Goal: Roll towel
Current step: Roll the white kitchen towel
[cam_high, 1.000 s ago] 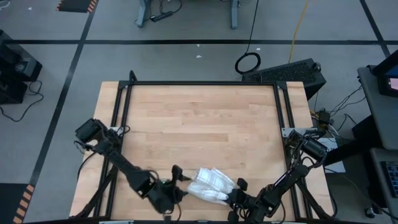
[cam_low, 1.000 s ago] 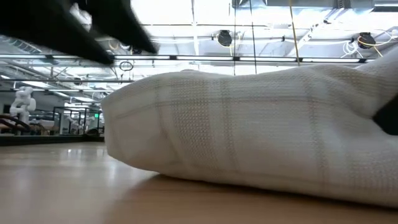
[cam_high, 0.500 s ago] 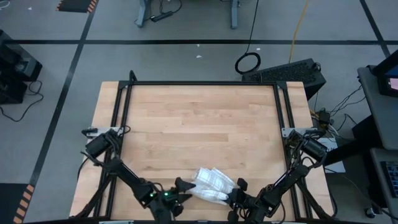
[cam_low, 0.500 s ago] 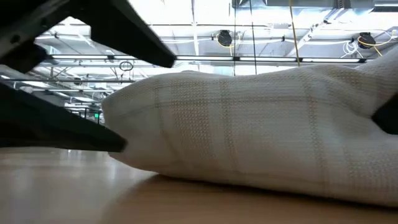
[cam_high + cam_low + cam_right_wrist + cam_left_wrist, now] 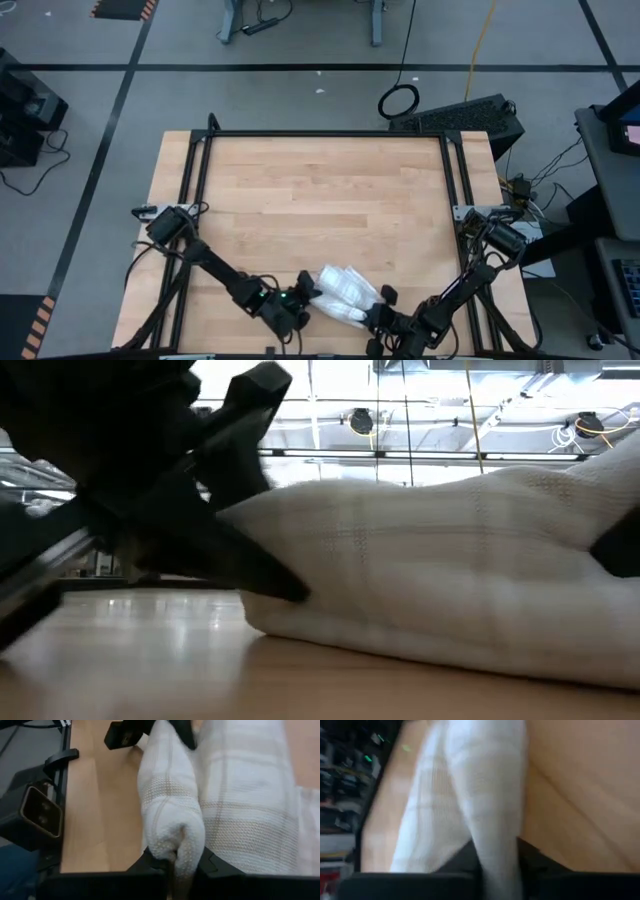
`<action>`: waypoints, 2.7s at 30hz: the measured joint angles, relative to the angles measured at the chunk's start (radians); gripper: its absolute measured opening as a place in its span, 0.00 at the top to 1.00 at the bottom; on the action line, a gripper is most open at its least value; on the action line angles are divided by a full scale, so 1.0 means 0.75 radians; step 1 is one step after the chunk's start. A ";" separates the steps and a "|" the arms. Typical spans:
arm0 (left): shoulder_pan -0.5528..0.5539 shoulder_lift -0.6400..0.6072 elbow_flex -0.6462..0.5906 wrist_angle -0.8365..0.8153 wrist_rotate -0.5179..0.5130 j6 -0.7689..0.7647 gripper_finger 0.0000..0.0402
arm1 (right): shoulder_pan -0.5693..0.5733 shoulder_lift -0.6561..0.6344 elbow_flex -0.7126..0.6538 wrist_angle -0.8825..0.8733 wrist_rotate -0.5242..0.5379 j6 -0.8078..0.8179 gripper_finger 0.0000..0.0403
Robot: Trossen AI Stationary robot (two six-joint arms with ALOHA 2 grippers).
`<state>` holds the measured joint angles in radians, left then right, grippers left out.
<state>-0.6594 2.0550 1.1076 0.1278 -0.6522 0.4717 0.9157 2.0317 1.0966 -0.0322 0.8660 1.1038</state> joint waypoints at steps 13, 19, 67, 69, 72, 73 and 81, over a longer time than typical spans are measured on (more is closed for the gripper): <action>-0.112 -0.263 0.032 -0.616 0.097 -0.859 0.95 | -0.220 -0.126 0.004 0.055 -0.309 -0.540 0.96; -0.143 -0.252 0.030 -0.448 0.243 -0.971 0.95 | -0.250 -0.116 0.001 0.139 -0.498 -0.512 0.96; 0.221 -0.255 0.030 -0.341 0.765 -1.357 0.95 | 0.074 -0.044 0.321 -0.189 0.101 -0.842 0.32; 0.233 -0.255 0.030 -0.336 0.768 -1.396 0.95 | 0.068 0.034 0.370 -0.196 0.150 -0.934 0.32; 0.250 -0.255 0.030 -0.329 0.814 -1.437 0.95 | 0.060 0.125 0.458 -0.265 0.309 -0.988 0.32; 0.253 -0.255 0.030 -0.331 0.824 -1.449 0.95 | 0.057 0.146 0.480 -0.301 0.371 -0.978 0.32; 0.260 -0.255 0.030 -0.332 0.844 -1.483 0.95 | -0.003 0.153 0.515 -0.792 0.334 -0.458 0.45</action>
<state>-0.4644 1.8641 1.1299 -0.1209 -0.0191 -0.6404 0.9138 2.1468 1.4830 -0.6266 1.1168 0.7606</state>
